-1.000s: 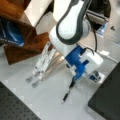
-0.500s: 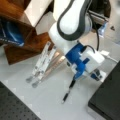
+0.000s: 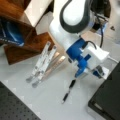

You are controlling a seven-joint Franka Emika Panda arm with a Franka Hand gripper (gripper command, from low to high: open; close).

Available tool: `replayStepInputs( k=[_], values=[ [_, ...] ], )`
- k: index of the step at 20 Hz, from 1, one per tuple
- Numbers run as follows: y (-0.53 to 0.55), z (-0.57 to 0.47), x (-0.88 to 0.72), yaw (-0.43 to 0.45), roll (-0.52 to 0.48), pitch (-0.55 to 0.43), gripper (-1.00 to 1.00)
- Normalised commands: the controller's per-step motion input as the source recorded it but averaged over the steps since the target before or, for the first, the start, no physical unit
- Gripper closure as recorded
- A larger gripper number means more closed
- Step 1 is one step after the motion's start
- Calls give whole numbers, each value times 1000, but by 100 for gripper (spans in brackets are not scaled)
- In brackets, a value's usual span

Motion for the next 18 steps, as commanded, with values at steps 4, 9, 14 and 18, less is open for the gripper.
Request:
replayStepInputs(
  k=[4,9,14,18],
  values=[
    [452,512,74,16,-273,97,100],
    [440,531,33,-4,-329,180,100],
    [334,396,-1,-4,-351,156,100],
    [164,248,-11,43,-315,83,100]
  ],
)
